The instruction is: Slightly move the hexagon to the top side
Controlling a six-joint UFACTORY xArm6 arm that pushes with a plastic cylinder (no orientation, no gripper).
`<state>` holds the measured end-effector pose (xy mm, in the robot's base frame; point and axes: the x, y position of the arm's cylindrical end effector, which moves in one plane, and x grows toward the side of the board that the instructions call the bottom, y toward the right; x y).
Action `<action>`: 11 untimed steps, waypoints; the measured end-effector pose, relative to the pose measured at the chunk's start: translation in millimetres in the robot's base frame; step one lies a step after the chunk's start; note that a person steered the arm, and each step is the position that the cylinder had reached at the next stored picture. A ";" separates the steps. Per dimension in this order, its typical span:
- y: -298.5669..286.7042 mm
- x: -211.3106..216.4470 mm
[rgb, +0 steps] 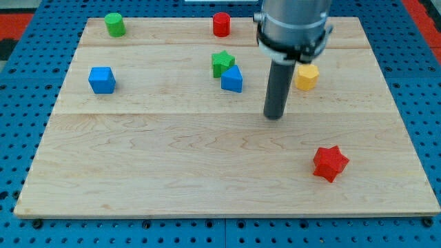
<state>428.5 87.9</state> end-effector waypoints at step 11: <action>-48.8 -65.8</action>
